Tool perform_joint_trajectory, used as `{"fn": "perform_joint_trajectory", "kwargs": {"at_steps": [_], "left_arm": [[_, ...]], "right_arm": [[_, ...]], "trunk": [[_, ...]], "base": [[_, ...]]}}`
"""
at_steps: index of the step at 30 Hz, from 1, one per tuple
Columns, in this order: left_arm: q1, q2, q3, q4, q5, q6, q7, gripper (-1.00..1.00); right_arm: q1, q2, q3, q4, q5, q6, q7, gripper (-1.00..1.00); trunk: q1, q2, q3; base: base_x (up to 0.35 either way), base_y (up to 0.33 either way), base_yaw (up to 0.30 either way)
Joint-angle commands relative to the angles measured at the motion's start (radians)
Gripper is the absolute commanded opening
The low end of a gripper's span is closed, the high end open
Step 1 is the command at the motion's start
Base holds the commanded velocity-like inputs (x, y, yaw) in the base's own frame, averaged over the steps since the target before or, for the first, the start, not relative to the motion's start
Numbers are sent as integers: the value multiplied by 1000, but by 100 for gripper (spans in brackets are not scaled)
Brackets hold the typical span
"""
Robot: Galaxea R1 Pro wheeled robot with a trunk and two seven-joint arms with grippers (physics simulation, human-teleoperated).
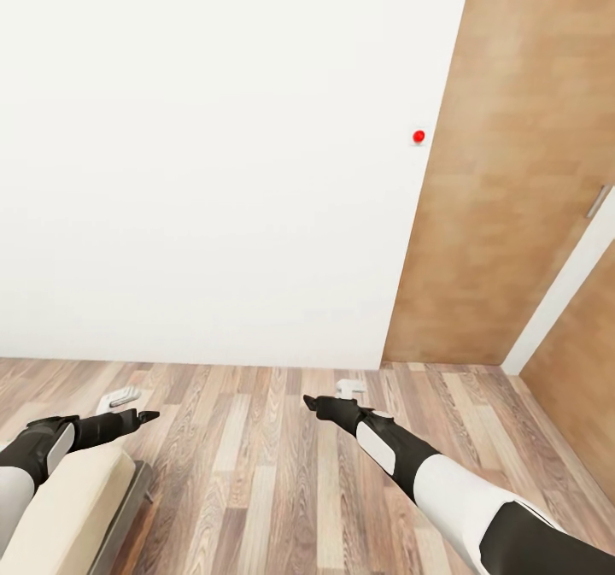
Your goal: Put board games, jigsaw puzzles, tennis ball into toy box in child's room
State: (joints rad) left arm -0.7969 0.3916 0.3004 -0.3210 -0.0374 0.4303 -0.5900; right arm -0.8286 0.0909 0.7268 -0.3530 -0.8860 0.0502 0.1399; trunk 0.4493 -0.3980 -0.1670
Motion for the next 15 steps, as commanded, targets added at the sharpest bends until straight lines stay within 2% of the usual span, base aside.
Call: {"fn": "perform_joint_trajectory", "kwargs": {"at_steps": [1,15], "left_arm": [[-1,0,8,-1,-4,8,-5,100],[-1,-2,8,-1,-4,8,-5,100]], "right_arm": [[-1,0,3,0,-7,2,1,100],[-1,1,3,1,-7,0,1,100]], "trunk": [[1,-2,0],[1,-2,22]], "base": [[13,0,0],[3,0,0]]}}
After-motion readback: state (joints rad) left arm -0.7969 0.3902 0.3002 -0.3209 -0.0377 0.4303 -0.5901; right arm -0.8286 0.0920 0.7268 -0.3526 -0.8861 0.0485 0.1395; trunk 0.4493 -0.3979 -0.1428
